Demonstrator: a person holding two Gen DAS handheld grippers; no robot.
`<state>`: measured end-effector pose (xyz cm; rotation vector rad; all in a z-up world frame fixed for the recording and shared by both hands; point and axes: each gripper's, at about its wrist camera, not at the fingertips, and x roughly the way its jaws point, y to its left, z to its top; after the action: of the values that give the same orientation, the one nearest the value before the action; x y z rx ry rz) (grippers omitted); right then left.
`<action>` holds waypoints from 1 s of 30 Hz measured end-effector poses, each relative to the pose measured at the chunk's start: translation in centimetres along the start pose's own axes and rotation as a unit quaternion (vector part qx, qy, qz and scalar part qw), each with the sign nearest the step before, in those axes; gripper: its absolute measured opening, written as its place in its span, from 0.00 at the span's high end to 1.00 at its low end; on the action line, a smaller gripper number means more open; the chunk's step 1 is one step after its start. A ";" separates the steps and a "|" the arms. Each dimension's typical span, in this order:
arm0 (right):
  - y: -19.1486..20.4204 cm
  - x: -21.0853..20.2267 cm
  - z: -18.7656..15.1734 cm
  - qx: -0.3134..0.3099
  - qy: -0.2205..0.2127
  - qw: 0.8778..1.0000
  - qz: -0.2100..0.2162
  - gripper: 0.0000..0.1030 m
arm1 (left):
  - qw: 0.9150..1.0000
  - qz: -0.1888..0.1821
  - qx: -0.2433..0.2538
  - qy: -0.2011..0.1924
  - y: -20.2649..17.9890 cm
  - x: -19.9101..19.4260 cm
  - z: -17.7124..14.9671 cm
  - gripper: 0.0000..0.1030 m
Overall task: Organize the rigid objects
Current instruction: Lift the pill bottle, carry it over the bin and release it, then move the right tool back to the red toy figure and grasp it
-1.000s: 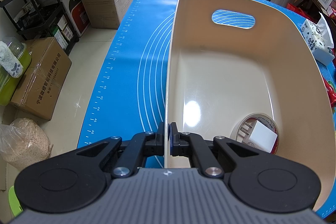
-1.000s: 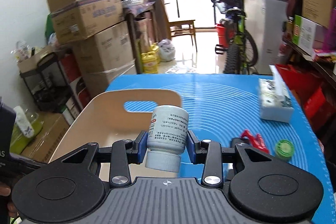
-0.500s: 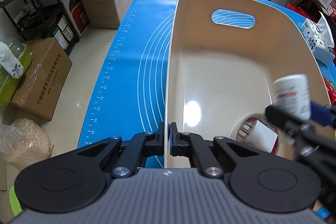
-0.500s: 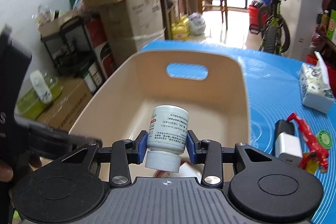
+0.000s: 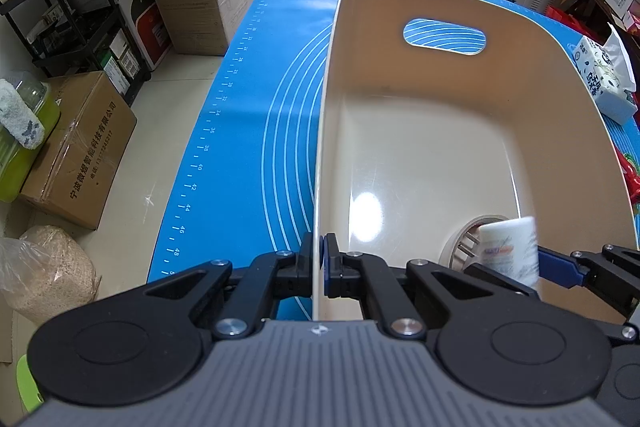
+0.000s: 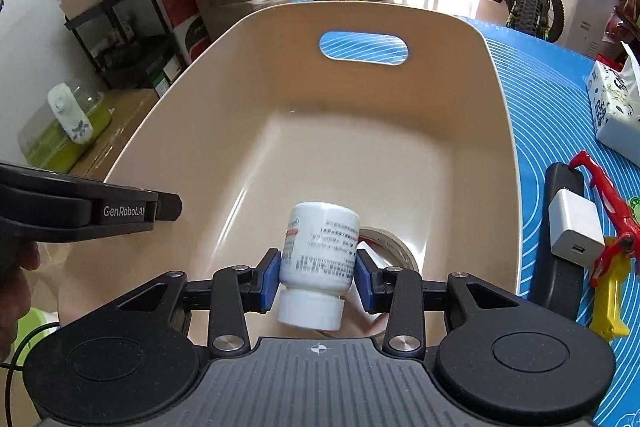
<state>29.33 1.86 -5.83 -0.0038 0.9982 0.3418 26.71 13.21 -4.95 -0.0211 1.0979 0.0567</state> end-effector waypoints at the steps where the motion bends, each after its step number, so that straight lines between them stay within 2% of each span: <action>1: -0.1 -0.2 0.0 0.002 -0.008 1.000 0.005 0.50 | 1.000 0.000 0.000 0.000 0.0 0.0 0.0 0.95; 5: -0.9 -1.8 0.0 0.007 -0.040 0.999 0.018 0.50 | 1.000 0.000 0.000 0.000 -0.1 0.0 0.0 0.95; 6: -1.1 -2.3 -0.1 0.009 -0.049 0.999 0.018 0.42 | 1.000 0.000 0.000 0.000 0.0 0.0 0.0 0.95; 8: -1.6 -3.6 0.0 0.017 -0.075 0.997 0.029 0.37 | 1.000 0.000 0.000 0.000 0.0 0.0 0.0 0.95; 9: -1.9 -4.4 0.1 0.021 -0.090 0.995 0.026 0.29 | 1.000 0.001 0.000 0.000 -0.1 0.0 0.0 0.95; 10: -2.2 -5.2 0.1 0.024 -0.106 0.994 0.019 0.25 | 1.000 0.001 -0.001 0.001 -0.1 0.0 0.0 0.95; 15: -4.3 -8.4 0.6 0.029 -0.157 0.987 0.000 0.22 | 1.000 0.000 -0.001 0.001 -0.1 0.0 0.0 0.95; 19: -7.4 -9.9 0.8 0.037 -0.169 0.984 -0.033 0.22 | 1.000 0.000 -0.001 0.001 -0.1 0.1 0.0 0.95; 30: -15.5 -9.5 2.1 0.074 -0.167 0.976 -0.123 0.22 | 1.000 0.001 0.000 0.001 -0.1 0.0 0.0 0.95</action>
<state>30.76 -15.18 0.80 0.0621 0.6775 0.0370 26.76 13.13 -4.97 -0.0212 1.0993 0.0581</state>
